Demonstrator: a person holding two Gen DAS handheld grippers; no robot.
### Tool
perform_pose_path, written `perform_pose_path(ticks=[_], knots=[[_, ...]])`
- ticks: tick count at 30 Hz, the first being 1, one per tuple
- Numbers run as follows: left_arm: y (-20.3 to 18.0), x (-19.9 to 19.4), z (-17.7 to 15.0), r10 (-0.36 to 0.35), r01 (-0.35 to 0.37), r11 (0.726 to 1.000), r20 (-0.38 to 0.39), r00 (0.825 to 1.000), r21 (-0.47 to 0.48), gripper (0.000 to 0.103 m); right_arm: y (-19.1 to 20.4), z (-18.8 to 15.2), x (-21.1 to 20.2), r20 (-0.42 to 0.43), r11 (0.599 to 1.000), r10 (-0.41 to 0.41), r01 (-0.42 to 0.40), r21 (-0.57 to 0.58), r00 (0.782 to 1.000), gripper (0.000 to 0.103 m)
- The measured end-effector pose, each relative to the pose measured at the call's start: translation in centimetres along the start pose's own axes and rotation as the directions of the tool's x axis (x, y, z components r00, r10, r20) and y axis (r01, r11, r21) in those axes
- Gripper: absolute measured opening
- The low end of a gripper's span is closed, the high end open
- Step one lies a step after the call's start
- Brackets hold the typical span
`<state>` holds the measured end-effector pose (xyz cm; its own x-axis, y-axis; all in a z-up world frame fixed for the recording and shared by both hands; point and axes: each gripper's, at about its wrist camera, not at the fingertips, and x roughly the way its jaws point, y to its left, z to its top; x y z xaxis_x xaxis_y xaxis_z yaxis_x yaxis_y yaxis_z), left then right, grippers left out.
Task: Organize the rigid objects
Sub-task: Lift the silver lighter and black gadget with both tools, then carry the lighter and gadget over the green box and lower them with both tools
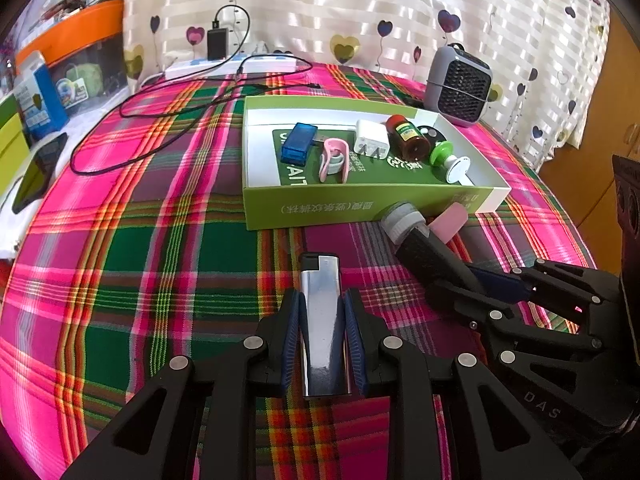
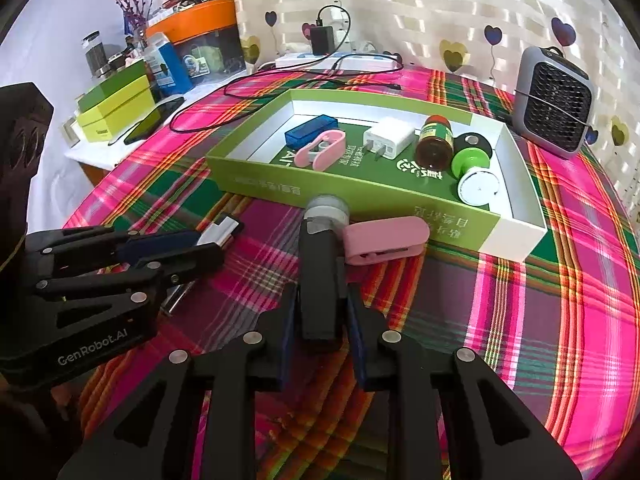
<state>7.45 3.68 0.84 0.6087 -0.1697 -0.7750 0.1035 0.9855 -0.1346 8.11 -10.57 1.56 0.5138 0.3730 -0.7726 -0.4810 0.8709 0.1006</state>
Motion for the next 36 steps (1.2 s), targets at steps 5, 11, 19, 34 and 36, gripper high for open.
perform_pose_path(ticks=[5,11,19,34,36], knots=[[-0.1,-0.4,0.2,-0.005,0.005,1.0,0.007,1.0,0.0,0.022,0.2,0.1,-0.3,0.013,1.0,0.013,-0.013,-0.004,1.0,0.024],[-0.1,-1.0,0.4,-0.011,0.011,1.0,0.016,1.0,-0.004,0.022,0.2,0.2,-0.7,0.023,1.0,0.027,-0.028,0.003,0.999,0.024],[-0.2,-1.7,1.2,-0.016,0.016,1.0,0.031,0.999,0.0,0.022,0.0,0.6,-1.4,0.039,0.999,0.042,-0.043,0.021,0.998,0.024],[-0.2,-1.9,4.5,-0.045,0.044,0.999,0.069,0.997,0.007,0.022,-1.2,3.9,-2.1,0.071,0.998,0.018,-0.021,0.051,0.997,0.024],[-0.3,-1.7,5.1,-0.043,0.042,0.999,0.073,0.996,0.01,0.022,-1.4,4.4,-1.9,0.069,0.998,0.015,-0.019,0.053,0.997,0.024]])
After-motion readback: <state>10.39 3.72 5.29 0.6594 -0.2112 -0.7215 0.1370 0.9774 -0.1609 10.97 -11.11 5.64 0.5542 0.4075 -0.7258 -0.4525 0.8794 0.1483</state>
